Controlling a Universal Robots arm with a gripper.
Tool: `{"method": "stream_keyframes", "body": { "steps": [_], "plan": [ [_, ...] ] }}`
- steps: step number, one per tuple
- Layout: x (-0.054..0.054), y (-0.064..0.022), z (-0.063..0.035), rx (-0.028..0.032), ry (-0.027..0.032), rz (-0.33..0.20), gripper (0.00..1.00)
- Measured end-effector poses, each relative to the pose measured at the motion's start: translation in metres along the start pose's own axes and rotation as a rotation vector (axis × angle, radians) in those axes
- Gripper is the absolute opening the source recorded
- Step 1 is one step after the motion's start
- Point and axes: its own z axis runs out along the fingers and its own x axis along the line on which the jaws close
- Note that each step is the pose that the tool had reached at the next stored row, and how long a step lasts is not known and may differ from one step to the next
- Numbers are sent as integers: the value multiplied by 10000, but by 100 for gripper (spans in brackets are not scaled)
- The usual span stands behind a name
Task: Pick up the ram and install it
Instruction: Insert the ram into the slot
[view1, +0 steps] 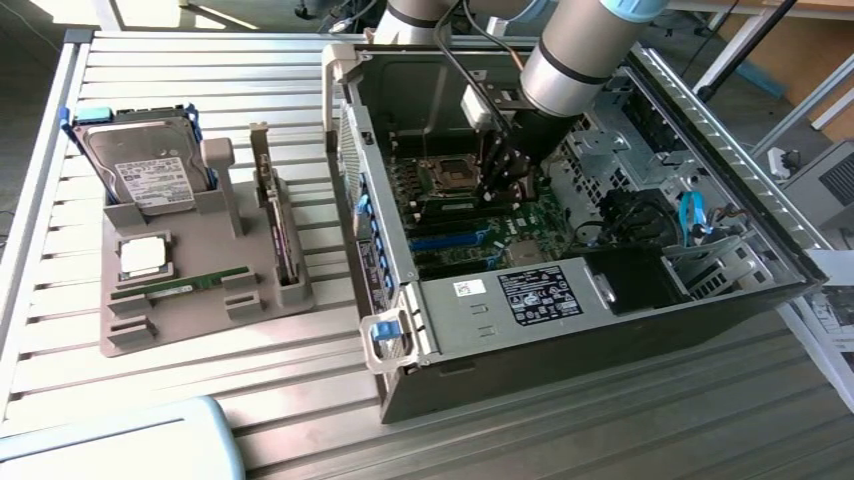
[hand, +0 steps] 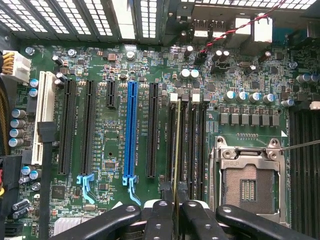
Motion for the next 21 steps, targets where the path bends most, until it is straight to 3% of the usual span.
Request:
{"method": "stream_keyframes", "body": {
  "steps": [21],
  "plan": [
    [0,0,1,-11,35,-323,14]
  ]
}}
